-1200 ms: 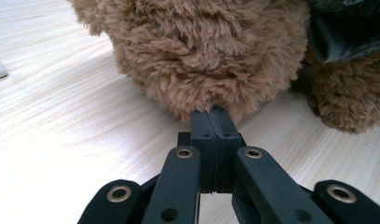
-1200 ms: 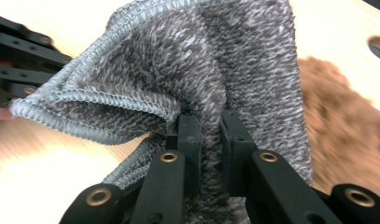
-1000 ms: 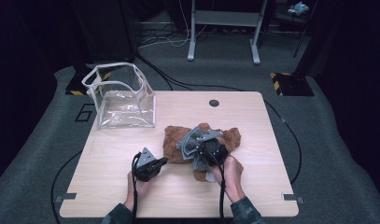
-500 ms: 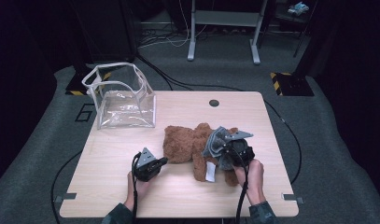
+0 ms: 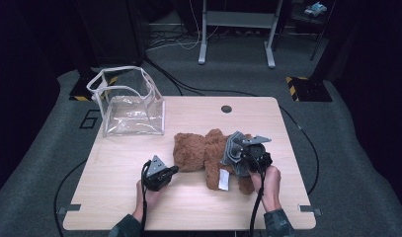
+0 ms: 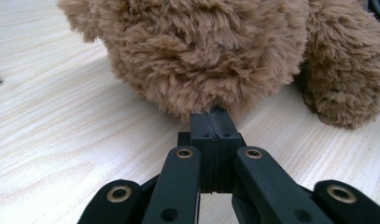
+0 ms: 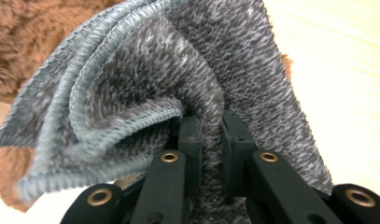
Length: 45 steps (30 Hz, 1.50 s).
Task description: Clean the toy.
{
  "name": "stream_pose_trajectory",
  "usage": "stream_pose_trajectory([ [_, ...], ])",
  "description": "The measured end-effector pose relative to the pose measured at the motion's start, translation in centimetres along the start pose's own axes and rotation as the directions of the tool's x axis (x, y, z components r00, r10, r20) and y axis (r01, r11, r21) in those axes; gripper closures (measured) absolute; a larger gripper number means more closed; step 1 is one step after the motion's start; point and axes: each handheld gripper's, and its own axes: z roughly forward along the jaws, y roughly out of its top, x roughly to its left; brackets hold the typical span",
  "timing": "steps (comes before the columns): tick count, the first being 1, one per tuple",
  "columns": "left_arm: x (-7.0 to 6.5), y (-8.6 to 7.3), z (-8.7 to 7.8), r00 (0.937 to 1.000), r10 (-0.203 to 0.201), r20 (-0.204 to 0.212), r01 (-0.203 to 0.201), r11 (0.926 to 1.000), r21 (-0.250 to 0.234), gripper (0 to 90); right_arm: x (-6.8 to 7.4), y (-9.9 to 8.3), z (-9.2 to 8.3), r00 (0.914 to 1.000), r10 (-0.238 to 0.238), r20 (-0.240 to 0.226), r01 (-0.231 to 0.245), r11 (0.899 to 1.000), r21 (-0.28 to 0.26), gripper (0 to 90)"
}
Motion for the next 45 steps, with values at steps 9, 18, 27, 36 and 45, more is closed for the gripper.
stream_pose_trajectory([
  [9,0.0,0.0,-0.1,1.0,0.009,-0.003,-0.009,0.9999,0.008,89.9,3.5,1.8,-2.6,0.9813,-0.073,-0.178,0.053,0.992,-0.116,80.9],
  [18,0.0,0.0,-0.1,1.0,0.008,0.003,-0.008,0.9999,0.009,90.0,10.6,3.8,0.1,0.9376,-0.23,-0.261,0.213,0.973,-0.094,80.8],
  [27,-0.1,0.0,0.1,1.0,0.009,0.003,-0.009,0.9999,0.009,89.9,12.6,2.7,3.4,0.9216,-0.252,-0.295,0.258,0.966,-0.017,81.0],
  [36,0.0,0.0,0.0,1.0,-0.001,0.001,0.001,1.0,0.001,90.0,12.8,1.3,4.9,0.9238,-0.214,-0.317,0.237,0.971,0.034,81.1],
  [45,0.0,0.0,-0.1,1.0,-0.006,-0.001,0.006,1.0,-0.006,89.9,12.9,0.1,6.5,0.9302,-0.18,-0.32,0.231,0.965,0.128,81.0],
])
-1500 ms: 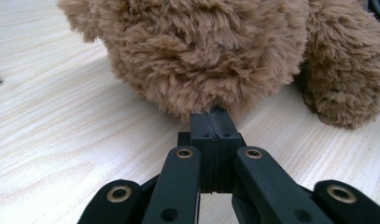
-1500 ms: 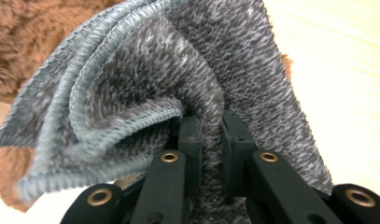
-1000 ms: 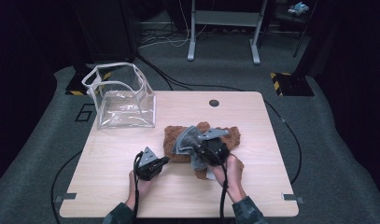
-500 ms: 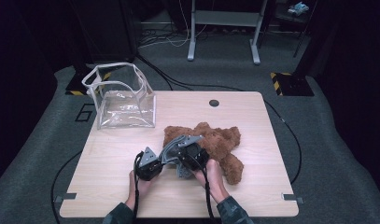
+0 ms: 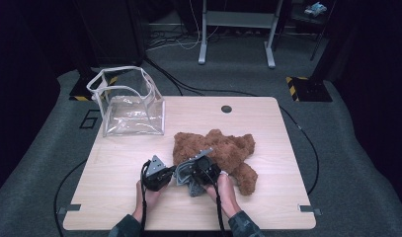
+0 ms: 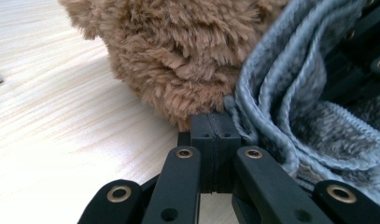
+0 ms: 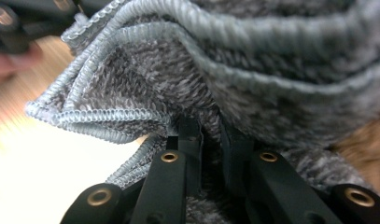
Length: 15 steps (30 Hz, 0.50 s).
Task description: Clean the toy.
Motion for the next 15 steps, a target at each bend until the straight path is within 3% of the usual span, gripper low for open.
stream_pose_trajectory([
  [4,0.1,0.0,-0.1,0.9999,-0.007,0.008,0.007,1.0,-0.002,90.0,-0.1,-0.2,-0.7,0.9999,-0.005,-0.011,0.005,1.0,-0.022,80.8],
  [8,0.1,0.0,-0.1,0.9999,-0.006,0.012,0.006,1.0,0.002,89.9,0.0,-0.1,-3.1,0.9998,-0.008,-0.02,0.006,0.994,-0.109,80.8],
  [12,0.1,0.0,-0.1,0.9999,-0.004,0.013,0.004,1.0,0.004,89.9,0.1,0.4,-5.8,0.9997,-0.012,0.022,0.017,0.975,-0.22,80.8],
  [15,0.1,0.0,-0.1,0.9999,-0.003,0.013,0.003,1.0,0.003,90.0,-0.2,1.1,-6.4,0.9984,-0.012,0.055,0.025,0.97,-0.242,80.8],
])
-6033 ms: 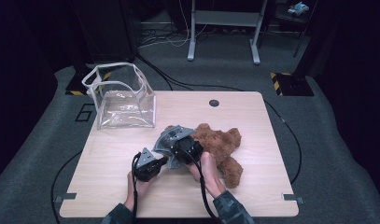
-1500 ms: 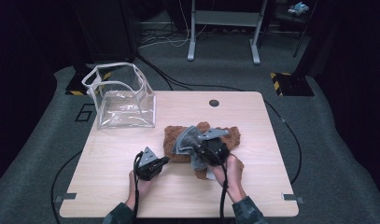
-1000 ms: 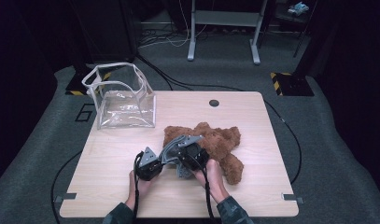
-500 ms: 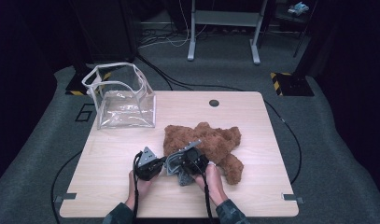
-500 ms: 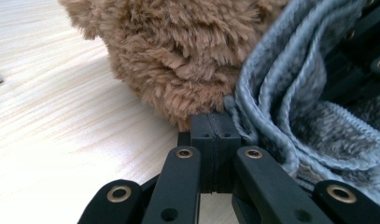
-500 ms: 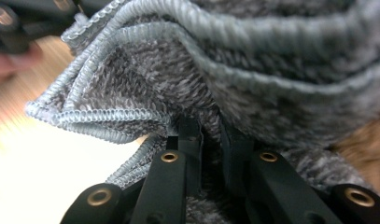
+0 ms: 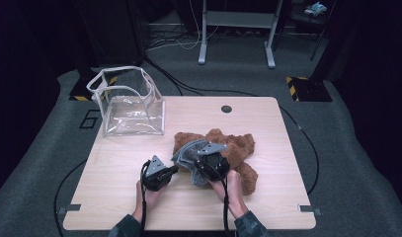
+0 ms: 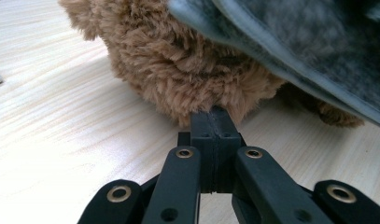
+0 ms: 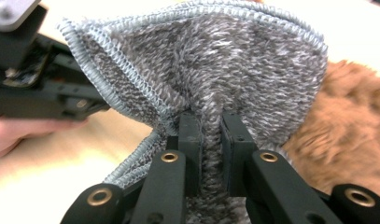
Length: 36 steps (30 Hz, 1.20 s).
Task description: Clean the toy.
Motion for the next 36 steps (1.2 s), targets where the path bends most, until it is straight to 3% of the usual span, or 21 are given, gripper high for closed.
stream_pose_trajectory([
  [7,0.0,0.0,0.0,1.0,-0.005,-0.001,0.005,1.0,0.001,90.0,-0.2,-0.9,3.5,0.9993,0.027,-0.026,-0.025,0.996,0.087,80.9],
  [14,0.0,0.0,0.0,1.0,-0.004,0.0,0.004,1.0,0.001,90.0,0.4,-2.5,5.0,0.9988,0.018,-0.046,-0.009,0.983,0.184,80.9],
  [18,0.0,0.0,0.0,1.0,-0.002,0.0,0.002,1.0,0.001,90.0,0.6,-3.4,5.6,0.9965,0.028,-0.079,-0.01,0.975,0.223,80.8],
  [21,0.0,0.0,0.0,1.0,-0.004,-0.001,0.004,1.0,0.0,90.0,0.3,-3.1,4.7,0.9942,0.038,-0.1,-0.017,0.979,0.205,80.8],
  [26,0.0,0.0,0.0,1.0,-0.004,0.0,0.004,1.0,0.0,90.0,0.1,-1.3,1.7,0.9958,0.02,-0.089,-0.01,0.994,0.11,80.7],
  [29,0.0,0.0,0.0,1.0,-0.001,-0.002,0.001,1.0,-0.002,89.9,0.2,-0.1,0.1,0.9988,-0.015,-0.046,0.017,0.999,0.049,80.7],
  [31,0.0,0.0,0.0,1.0,-0.004,0.0,0.004,1.0,-0.001,90.0,0.3,0.5,-0.6,0.9993,-0.036,0.006,0.035,0.999,0.032,80.7],
  [33,0.0,0.0,0.0,1.0,-0.001,-0.001,0.001,1.0,0.0,90.0,0.1,0.8,-0.8,0.9963,-0.071,0.049,0.069,0.997,0.037,80.7],
  [36,0.0,0.0,0.0,1.0,-0.001,-0.002,0.001,1.0,-0.002,89.9,0.0,0.4,-0.2,0.9939,-0.071,0.085,0.064,0.994,0.084,80.7],
])
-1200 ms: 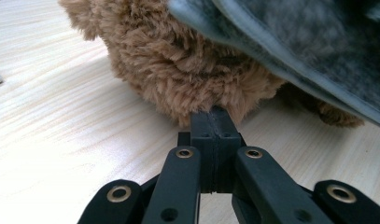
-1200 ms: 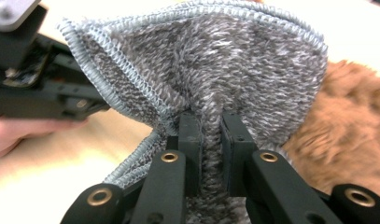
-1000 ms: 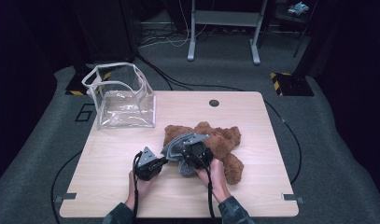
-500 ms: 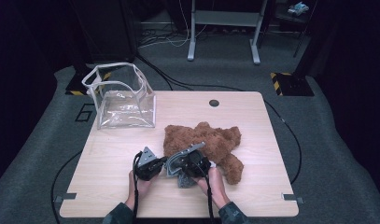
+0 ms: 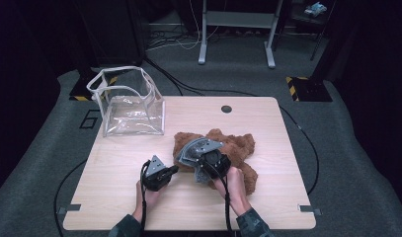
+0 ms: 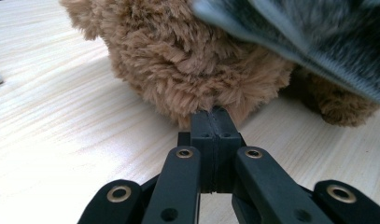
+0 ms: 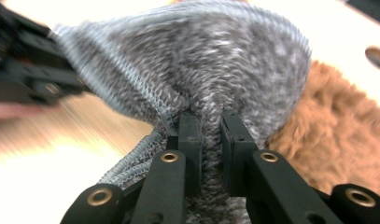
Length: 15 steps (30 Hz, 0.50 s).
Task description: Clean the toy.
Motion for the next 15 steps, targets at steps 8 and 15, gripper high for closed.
stream_pose_trajectory([
  [8,0.0,0.0,0.0,1.0,-0.001,0.0,0.001,1.0,0.0,89.9,0.0,-2.9,2.3,0.9982,0.05,-0.032,-0.048,0.997,0.067,80.9],
  [15,0.0,0.0,0.0,1.0,0.0,0.0,0.0,1.0,0.0,90.0,0.2,-5.6,2.7,0.9912,0.1,-0.087,-0.09,0.989,0.114,80.8],
])
